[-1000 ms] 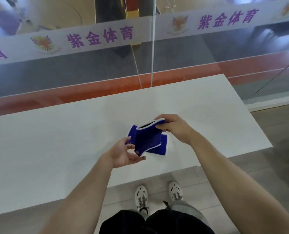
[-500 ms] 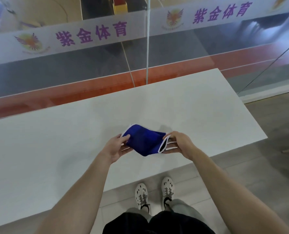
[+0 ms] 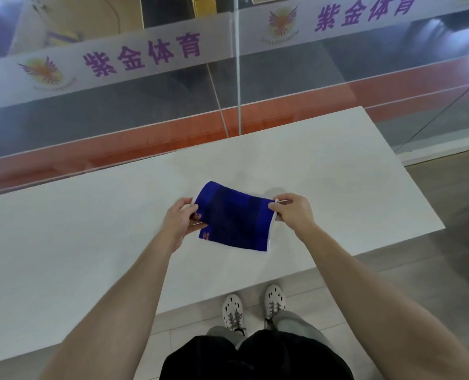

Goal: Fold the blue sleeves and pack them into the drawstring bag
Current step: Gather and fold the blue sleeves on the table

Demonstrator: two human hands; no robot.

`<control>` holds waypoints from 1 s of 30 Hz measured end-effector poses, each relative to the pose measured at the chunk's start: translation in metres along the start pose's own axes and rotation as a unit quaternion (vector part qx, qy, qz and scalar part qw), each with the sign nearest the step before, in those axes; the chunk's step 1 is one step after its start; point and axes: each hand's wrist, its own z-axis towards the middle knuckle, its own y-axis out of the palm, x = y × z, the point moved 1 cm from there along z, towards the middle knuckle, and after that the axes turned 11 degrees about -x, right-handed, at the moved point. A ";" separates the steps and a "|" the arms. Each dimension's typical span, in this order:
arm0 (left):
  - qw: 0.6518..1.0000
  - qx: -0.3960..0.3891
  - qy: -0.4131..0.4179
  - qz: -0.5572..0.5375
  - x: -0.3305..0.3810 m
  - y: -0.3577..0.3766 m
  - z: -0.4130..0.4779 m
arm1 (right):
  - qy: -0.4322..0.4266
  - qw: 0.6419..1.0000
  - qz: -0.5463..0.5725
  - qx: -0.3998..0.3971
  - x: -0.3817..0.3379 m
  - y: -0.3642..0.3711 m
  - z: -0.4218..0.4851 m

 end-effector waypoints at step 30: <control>0.890 0.093 0.016 0.446 -0.062 -0.014 0.019 | 0.063 0.956 -0.286 0.025 0.076 0.033 0.013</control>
